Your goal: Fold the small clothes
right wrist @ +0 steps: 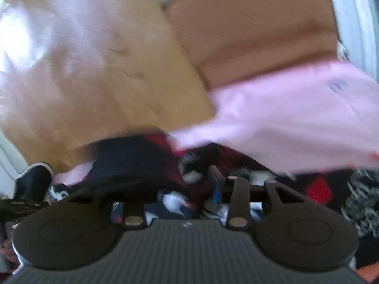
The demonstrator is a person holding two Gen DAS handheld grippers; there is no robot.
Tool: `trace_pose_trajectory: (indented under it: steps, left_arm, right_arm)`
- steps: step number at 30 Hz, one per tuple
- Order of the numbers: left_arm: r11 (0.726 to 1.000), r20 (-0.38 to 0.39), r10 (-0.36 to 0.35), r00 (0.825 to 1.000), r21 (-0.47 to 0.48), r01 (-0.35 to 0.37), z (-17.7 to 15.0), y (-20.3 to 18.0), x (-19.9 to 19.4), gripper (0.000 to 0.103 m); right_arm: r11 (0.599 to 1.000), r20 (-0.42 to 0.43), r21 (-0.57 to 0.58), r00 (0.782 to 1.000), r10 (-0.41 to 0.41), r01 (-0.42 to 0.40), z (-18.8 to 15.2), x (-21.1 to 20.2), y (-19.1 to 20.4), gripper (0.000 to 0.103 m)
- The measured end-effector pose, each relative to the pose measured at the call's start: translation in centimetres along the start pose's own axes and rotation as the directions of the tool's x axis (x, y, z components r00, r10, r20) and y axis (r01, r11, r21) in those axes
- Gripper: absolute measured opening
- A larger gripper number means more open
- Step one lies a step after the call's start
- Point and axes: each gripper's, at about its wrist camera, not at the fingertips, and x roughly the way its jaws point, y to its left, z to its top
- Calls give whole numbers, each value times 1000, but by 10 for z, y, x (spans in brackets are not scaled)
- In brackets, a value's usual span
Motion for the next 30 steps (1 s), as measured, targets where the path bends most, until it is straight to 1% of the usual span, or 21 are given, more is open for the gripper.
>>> trace_pose_trajectory:
  steps: [1,3,5,7,9,10,12,13,14,15,16,17,18,19,20,22,24,26,28,29,30]
  left_arm:
    - [1000,4,-25,1000,8,25,-1,-1,-4,3]
    - [996,12,-76,997,42,75,-1,-11,-10,13]
    - [987,-7,-125,992,98,125,-1,-30,-9,36]
    - [979,-10,-101,995,178,101,-5,-57,0,47]
    - [971,-26,-67,997,228,71,-8,-72,11,40]
    - [967,-30,-46,998,249,52,-8,-77,19,20]
    - [959,-24,2,1000,284,5,1,-82,33,15]
    - [962,-9,48,999,271,-44,8,-80,41,14]
    - [968,-7,79,997,238,-75,15,-77,48,14]
    - [976,-10,84,996,201,-81,21,-73,49,14]
    - [984,-21,68,997,169,-64,23,-69,48,17]
    - [986,-24,68,997,152,-64,23,-69,46,23]
    - [986,-23,66,998,153,-62,20,-70,42,29]
    - [985,-22,60,998,164,-55,17,-71,35,46]
    - [986,-10,40,999,160,-38,14,-69,27,52]
    - [994,23,14,1000,107,-16,19,-61,16,49]
    - [1000,29,-17,999,17,17,29,-45,9,47]
    - [999,22,-15,1000,-50,16,39,-34,11,42]
    - [998,-15,-21,1000,-60,20,43,-30,17,40]
    - [999,-40,-34,999,-43,32,41,-32,22,39]
    - [999,-56,-41,998,-23,40,40,-37,27,38]
  right_arm:
    - [999,-5,32,1000,13,-13,-2,-3,-8,46]
    - [997,21,68,999,26,-27,-2,-12,-18,48]
    - [998,43,60,999,14,-16,0,-18,-19,48]
    - [1000,41,25,999,7,-8,3,-17,-15,49]
    - [1000,39,-15,999,-26,27,5,-13,-10,49]
    - [999,43,-26,998,-42,43,6,-12,-9,49]
    - [998,29,0,998,-56,56,7,-7,-14,49]
    - [998,10,34,998,-62,61,7,-3,-21,48]
    - [996,0,63,998,-60,60,6,-2,-25,40]
    - [995,4,69,998,-67,67,4,-4,-29,28]
    - [994,4,68,996,-91,91,3,-4,-32,24]
    - [992,-1,81,995,-96,96,3,-4,-36,23]
    - [990,-7,111,997,-82,82,2,-4,-41,23]
    - [987,-13,142,998,-69,70,2,-5,-44,24]
    - [985,-14,161,998,-56,58,2,-6,-45,25]
    - [983,-10,180,999,-37,38,0,-9,-42,26]
    - [982,-13,188,1000,-25,27,-1,-7,-39,31]
    - [983,-27,179,999,-41,45,-2,1,-36,30]
    - [986,-20,155,998,-62,64,-2,6,-34,12]
    - [987,-1,145,997,-72,71,-2,5,-33,8]
    - [988,22,142,997,-68,65,-1,3,-33,8]
